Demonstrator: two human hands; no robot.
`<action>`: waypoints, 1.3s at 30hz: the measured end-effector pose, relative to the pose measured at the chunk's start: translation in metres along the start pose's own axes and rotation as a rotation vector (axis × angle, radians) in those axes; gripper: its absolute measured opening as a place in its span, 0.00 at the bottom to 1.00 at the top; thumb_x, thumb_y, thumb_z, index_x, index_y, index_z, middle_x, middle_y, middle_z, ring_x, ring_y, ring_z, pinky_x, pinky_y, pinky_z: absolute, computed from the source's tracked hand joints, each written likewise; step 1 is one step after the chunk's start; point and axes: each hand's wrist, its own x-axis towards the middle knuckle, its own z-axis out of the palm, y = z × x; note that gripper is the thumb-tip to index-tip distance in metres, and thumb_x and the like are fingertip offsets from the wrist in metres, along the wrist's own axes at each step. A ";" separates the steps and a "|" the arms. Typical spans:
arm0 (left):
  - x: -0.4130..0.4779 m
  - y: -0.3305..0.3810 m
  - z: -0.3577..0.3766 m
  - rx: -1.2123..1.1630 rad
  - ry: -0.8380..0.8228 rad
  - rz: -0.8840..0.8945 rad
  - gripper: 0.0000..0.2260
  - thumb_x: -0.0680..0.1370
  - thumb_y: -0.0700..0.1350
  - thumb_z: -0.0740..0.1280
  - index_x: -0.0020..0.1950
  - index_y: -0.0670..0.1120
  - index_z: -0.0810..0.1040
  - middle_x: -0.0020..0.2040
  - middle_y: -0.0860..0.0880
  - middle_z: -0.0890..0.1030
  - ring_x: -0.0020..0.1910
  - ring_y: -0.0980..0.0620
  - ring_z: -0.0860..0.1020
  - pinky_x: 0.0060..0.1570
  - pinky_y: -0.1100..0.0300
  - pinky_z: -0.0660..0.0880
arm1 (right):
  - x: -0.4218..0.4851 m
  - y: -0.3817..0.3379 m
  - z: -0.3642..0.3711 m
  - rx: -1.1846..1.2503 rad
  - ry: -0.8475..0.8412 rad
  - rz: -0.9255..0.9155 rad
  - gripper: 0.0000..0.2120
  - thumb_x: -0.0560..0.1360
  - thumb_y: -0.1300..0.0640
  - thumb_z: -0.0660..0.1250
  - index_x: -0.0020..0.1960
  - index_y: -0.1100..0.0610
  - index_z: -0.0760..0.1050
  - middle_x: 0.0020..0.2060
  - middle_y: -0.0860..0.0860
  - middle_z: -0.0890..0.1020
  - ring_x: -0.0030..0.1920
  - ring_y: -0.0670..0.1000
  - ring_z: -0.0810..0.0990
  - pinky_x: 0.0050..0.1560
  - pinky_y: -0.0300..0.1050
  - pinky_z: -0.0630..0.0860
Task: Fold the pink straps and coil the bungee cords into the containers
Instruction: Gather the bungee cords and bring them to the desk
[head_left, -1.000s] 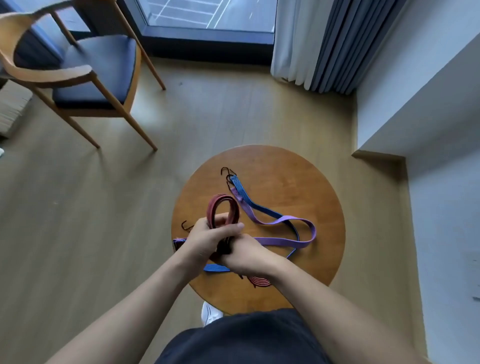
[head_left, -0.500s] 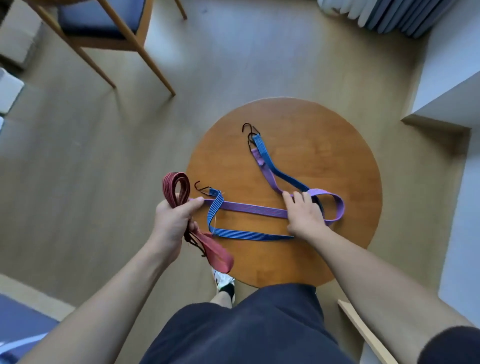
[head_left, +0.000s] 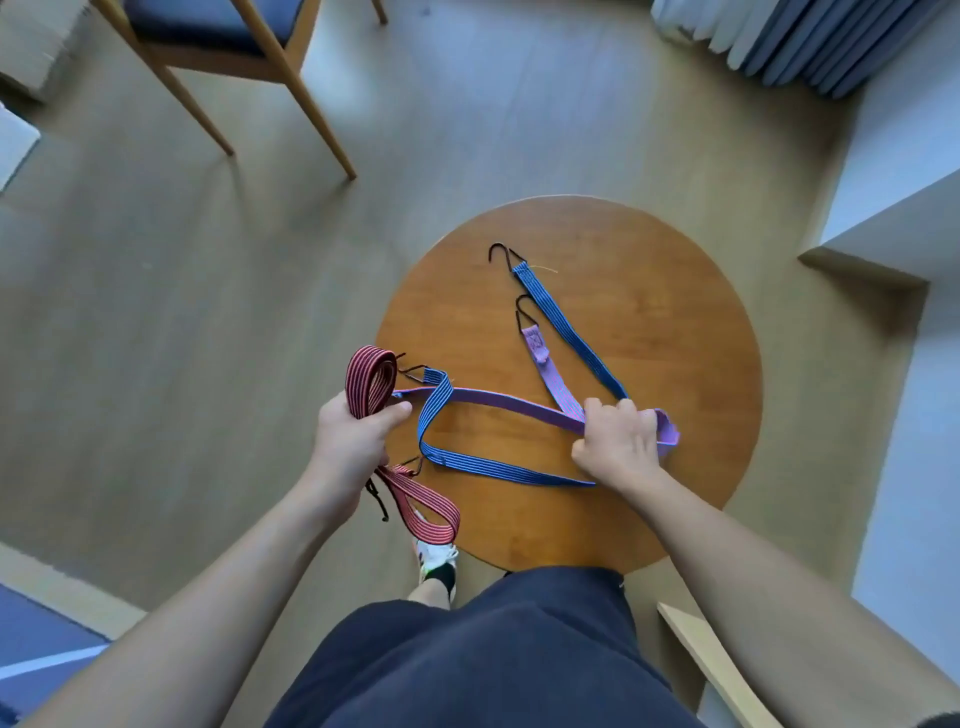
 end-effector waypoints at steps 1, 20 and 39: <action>0.000 0.002 0.001 -0.002 -0.005 0.010 0.07 0.76 0.38 0.75 0.42 0.46 0.80 0.29 0.53 0.75 0.26 0.52 0.69 0.26 0.58 0.70 | -0.006 -0.001 -0.012 0.044 0.056 -0.001 0.08 0.70 0.54 0.61 0.49 0.52 0.71 0.45 0.51 0.82 0.54 0.57 0.75 0.54 0.53 0.66; -0.065 0.124 -0.012 -0.135 -0.399 0.450 0.07 0.67 0.48 0.80 0.43 0.50 0.88 0.36 0.49 0.83 0.25 0.55 0.69 0.27 0.59 0.70 | -0.153 -0.046 -0.232 0.826 0.474 -0.178 0.09 0.74 0.58 0.70 0.52 0.51 0.83 0.41 0.40 0.82 0.40 0.41 0.79 0.42 0.38 0.73; -0.175 0.177 -0.022 -0.136 -1.083 0.853 0.04 0.74 0.37 0.76 0.46 0.45 0.85 0.29 0.54 0.78 0.24 0.60 0.72 0.25 0.67 0.70 | -0.351 -0.075 -0.283 0.836 0.829 -0.233 0.16 0.72 0.59 0.76 0.59 0.52 0.80 0.40 0.44 0.83 0.41 0.42 0.82 0.43 0.33 0.76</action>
